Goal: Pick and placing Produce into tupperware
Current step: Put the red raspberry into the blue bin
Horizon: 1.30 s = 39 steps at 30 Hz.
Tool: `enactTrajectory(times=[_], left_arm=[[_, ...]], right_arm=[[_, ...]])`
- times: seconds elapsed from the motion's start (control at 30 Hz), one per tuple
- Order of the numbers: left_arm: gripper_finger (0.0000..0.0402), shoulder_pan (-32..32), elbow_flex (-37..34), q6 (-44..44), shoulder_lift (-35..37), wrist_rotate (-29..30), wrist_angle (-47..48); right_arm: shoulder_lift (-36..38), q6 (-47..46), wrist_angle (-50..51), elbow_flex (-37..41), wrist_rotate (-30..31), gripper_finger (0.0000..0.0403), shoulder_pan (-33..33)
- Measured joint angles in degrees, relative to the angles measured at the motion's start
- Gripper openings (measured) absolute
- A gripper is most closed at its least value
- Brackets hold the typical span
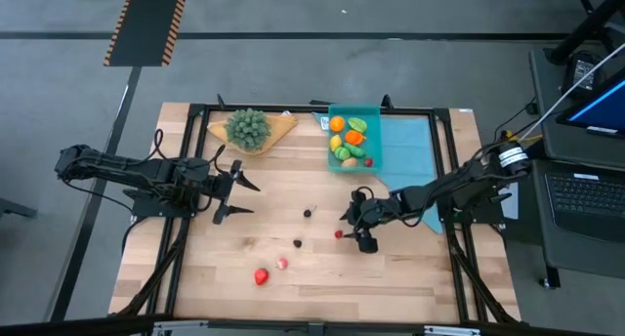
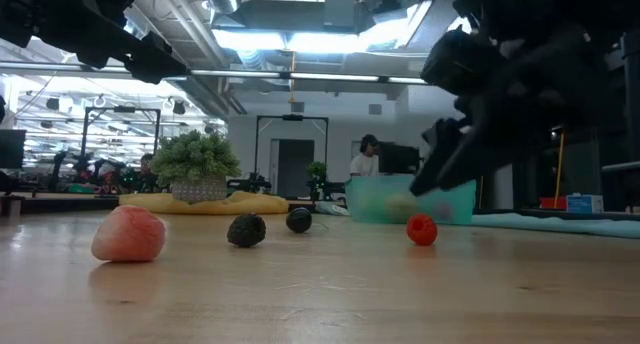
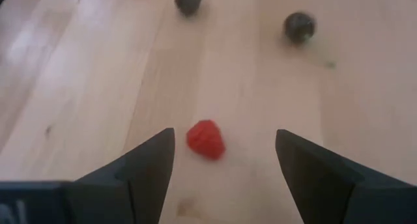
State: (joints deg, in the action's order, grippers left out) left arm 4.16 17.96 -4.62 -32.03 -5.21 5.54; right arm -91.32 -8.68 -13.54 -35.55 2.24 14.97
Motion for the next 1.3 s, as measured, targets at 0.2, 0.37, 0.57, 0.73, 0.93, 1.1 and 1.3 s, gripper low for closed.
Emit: enactTrajectory(times=[0.2,0.37,0.57,0.73,0.93,1.1,1.3], left_arm=[[0.0298,0.0,0.0,0.0,0.0,0.0,0.02],[0.0298,0.0,0.0,0.0,0.0,0.0,0.02],[0.0298,0.0,0.0,-0.02,0.0,0.0,0.04],[0.0298,0.0,0.0,-0.02,0.0,0.0,0.04],[0.0298,0.0,0.0,-0.04,0.0,0.0,0.04],[0.0298,-0.02,0.0,-0.04,0.0,0.0,0.09],[0.0298,-0.01,0.0,-0.07,0.0,0.0,0.23]], right_arm=[[-4.16,-1.38,-2.2,0.0,-0.1,0.0267,1.1],[-7.73,-1.25,-3.41,-1.13,-0.53,0.0267,1.1],[-12.63,1.96,-3.63,-5.57,0.02,0.0267,1.1],[-14.39,3.4,1.63,-9.03,0.06,0.0267,1.08],[-13.49,3.39,5.38,-9.99,-0.42,0.0267,1.06],[-13.0,3.26,8.09,-10.03,-0.44,0.0267,1.06],[-12.97,3.18,8.02,-9.9,-0.42,0.0267,1.06]])
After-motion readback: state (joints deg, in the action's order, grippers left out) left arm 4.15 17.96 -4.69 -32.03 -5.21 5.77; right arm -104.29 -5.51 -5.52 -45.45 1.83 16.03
